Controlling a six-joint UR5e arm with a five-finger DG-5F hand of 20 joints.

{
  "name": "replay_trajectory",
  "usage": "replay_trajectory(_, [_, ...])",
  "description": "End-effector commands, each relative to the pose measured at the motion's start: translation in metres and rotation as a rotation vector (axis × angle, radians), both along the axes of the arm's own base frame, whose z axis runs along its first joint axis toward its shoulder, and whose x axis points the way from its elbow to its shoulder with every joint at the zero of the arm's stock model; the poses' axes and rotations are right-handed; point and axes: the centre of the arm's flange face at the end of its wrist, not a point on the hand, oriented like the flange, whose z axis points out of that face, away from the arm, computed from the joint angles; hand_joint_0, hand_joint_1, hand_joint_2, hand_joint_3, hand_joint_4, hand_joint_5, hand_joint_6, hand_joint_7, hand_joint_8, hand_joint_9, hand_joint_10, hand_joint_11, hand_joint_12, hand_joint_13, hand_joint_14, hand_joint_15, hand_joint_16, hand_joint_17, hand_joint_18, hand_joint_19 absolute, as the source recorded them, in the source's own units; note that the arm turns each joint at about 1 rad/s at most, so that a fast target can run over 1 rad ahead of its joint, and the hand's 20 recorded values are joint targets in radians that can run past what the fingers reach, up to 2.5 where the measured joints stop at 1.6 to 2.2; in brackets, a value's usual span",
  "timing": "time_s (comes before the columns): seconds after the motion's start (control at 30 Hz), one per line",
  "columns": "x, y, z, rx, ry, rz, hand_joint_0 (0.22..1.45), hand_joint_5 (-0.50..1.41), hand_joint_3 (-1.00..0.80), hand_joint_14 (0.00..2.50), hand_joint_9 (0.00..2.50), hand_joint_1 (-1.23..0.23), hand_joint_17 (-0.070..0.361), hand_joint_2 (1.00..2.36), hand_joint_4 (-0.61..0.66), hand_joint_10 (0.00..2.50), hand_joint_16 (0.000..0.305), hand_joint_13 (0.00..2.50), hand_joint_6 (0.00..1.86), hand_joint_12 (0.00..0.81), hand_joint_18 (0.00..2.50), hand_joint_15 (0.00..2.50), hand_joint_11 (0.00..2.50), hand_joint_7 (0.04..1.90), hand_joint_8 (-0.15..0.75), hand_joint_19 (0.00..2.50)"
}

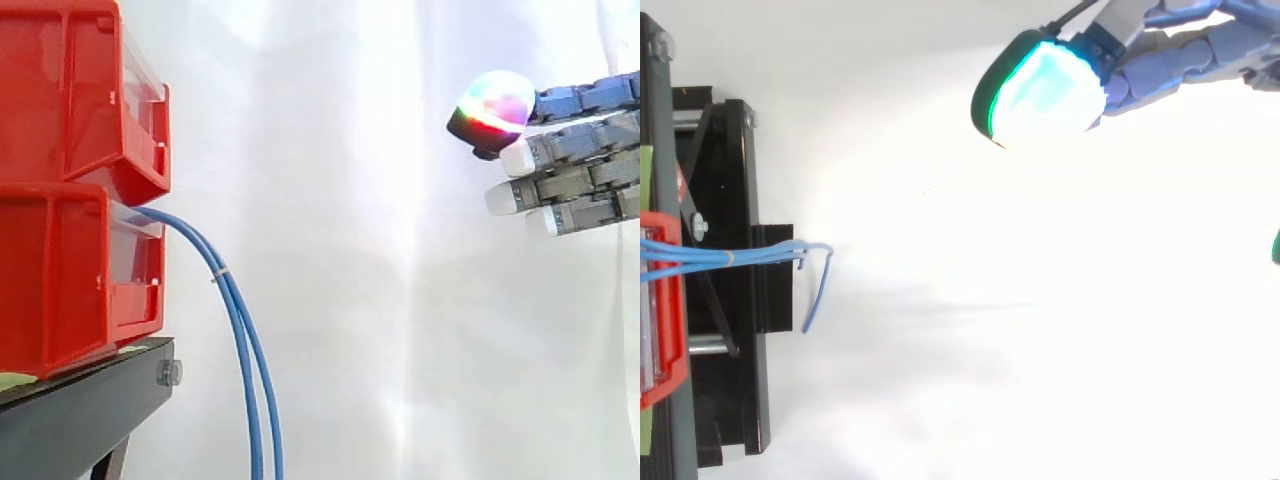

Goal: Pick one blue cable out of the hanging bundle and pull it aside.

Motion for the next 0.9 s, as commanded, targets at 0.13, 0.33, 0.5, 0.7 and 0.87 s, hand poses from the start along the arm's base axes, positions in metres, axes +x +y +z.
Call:
replay_trajectory(0.13, [0.001,0.004,-0.001,-0.013,0.002,-0.010,0.44,-0.20,-0.50,0.01,0.58,-0.66,0.087,1.00,0.22,0.00,0.039,0.50,0.50,0.295,0.32,0.17,0.14,0.72,0.265,0.12])
replay_trajectory(0.33, [0.003,0.008,-0.006,-0.031,0.013,-0.017,0.45,-0.20,-0.50,0.01,0.59,-0.66,0.086,1.00,0.22,0.00,0.038,0.51,0.50,0.292,0.32,0.17,0.15,0.72,0.266,0.12])
replay_trajectory(0.5, [0.013,0.010,-0.030,-0.033,0.030,-0.017,0.45,-0.20,-0.50,0.01,0.59,-0.66,0.084,1.00,0.22,0.00,0.037,0.52,0.50,0.288,0.33,0.18,0.15,0.72,0.265,0.13])
replay_trajectory(0.7, [0.027,0.013,-0.053,-0.036,0.011,-0.030,0.46,-0.19,-0.50,0.01,0.60,-0.66,0.082,1.00,0.23,0.01,0.037,0.54,0.50,0.287,0.35,0.19,0.16,0.72,0.265,0.14])
replay_trajectory(0.87, [0.031,0.008,-0.059,-0.087,0.006,-0.092,0.46,-0.19,-0.50,0.01,0.61,-0.67,0.081,1.00,0.23,0.00,0.036,0.54,0.50,0.286,0.36,0.19,0.16,0.72,0.266,0.14])
